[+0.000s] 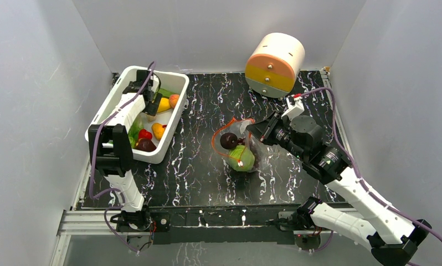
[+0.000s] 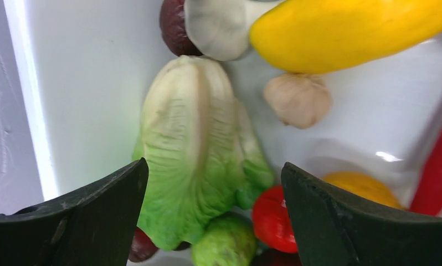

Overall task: Place the food in the zip-top bag and seal the zipper
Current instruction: Pick up the fake vegetable from the bin.

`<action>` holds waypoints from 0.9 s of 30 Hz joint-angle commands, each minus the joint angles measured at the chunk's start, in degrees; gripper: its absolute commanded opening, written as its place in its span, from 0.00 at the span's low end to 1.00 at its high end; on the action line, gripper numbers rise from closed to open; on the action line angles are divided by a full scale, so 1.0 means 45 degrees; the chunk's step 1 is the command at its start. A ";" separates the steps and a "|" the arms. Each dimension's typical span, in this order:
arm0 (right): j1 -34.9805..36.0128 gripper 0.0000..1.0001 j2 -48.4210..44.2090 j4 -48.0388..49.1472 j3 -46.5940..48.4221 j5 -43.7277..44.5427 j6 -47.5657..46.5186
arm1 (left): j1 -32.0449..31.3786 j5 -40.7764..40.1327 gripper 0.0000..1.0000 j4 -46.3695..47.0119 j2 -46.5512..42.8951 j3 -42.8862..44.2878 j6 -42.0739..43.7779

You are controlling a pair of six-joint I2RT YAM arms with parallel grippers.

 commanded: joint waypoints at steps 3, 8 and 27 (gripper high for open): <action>-0.0047 0.00 -0.0474 0.0710 0.0805 0.0510 0.0525 | 0.0566 -0.0809 0.92 0.2481 -0.0600 -0.1013 0.3451; -0.0030 0.00 -0.0457 -0.0002 0.1274 0.0782 0.0550 | 0.0733 -0.0234 0.93 0.2528 -0.0091 -0.1072 0.3752; -0.0035 0.00 -0.0453 -0.0425 0.1758 0.1082 0.0481 | 0.1613 -0.0388 0.87 0.3235 0.1163 -0.2113 0.3379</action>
